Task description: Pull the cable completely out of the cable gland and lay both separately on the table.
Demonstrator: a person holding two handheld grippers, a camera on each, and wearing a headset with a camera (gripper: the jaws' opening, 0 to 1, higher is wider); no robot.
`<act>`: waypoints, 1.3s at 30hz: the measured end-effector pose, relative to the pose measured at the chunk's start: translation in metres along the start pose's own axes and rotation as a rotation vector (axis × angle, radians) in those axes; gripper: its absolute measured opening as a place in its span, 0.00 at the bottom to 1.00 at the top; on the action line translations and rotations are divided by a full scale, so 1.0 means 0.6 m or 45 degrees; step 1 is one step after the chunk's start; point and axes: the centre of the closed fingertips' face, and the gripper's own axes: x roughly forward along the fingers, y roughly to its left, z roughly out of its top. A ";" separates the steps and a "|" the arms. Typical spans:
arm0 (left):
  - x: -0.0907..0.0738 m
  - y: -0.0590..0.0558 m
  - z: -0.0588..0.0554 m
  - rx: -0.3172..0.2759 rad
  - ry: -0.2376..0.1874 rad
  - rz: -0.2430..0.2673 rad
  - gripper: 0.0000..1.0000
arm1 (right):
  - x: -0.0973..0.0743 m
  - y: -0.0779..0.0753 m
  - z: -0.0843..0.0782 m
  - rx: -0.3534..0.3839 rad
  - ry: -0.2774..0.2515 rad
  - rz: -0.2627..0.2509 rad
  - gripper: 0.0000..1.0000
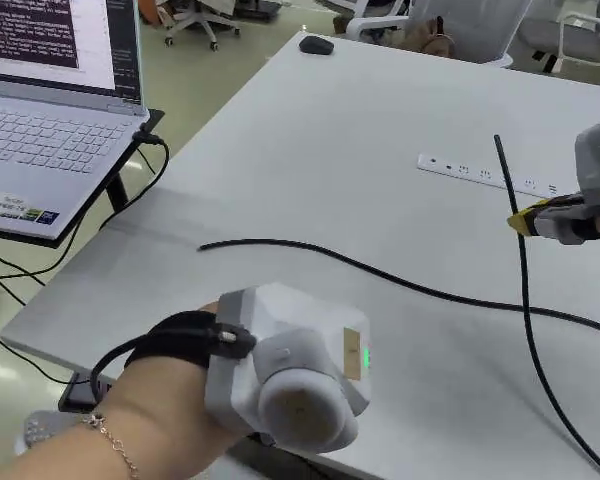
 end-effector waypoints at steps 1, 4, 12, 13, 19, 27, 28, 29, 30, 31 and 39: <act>0.000 0.001 -0.001 -0.001 0.005 0.001 0.18 | 0.009 -0.009 0.003 0.017 -0.005 0.001 0.04; 0.002 0.007 -0.005 -0.012 0.017 0.003 0.18 | 0.012 -0.029 -0.003 0.055 0.013 -0.048 0.05; -0.006 0.053 0.004 -0.062 -0.031 0.032 0.18 | -0.026 -0.055 -0.035 0.041 0.028 -0.043 0.11; -0.007 0.064 0.008 -0.064 -0.044 0.030 0.18 | -0.037 -0.048 -0.037 0.054 0.010 -0.023 0.12; 0.008 0.105 0.035 -0.051 -0.131 -0.023 0.18 | -0.131 0.010 -0.070 0.125 -0.081 0.078 0.21; 0.064 0.120 0.070 -0.245 -0.270 -0.237 0.18 | -0.273 0.064 -0.109 0.216 -0.196 0.055 0.19; 0.074 0.123 0.067 -0.315 -0.252 -0.256 0.18 | -0.290 0.065 -0.121 0.224 -0.195 0.033 0.19; 0.087 0.123 0.073 -0.321 -0.289 -0.300 0.18 | -0.302 0.067 -0.130 0.223 -0.192 0.016 0.20; 0.101 0.123 0.073 -0.338 -0.308 -0.329 0.18 | -0.315 0.070 -0.139 0.222 -0.183 0.001 0.20; 0.111 0.126 0.068 -0.338 -0.297 -0.335 0.18 | -0.334 0.073 -0.154 0.232 -0.183 -0.025 0.21; 0.195 0.133 0.047 -0.313 -0.250 -0.464 0.18 | -0.445 0.103 -0.262 0.393 -0.116 -0.183 0.22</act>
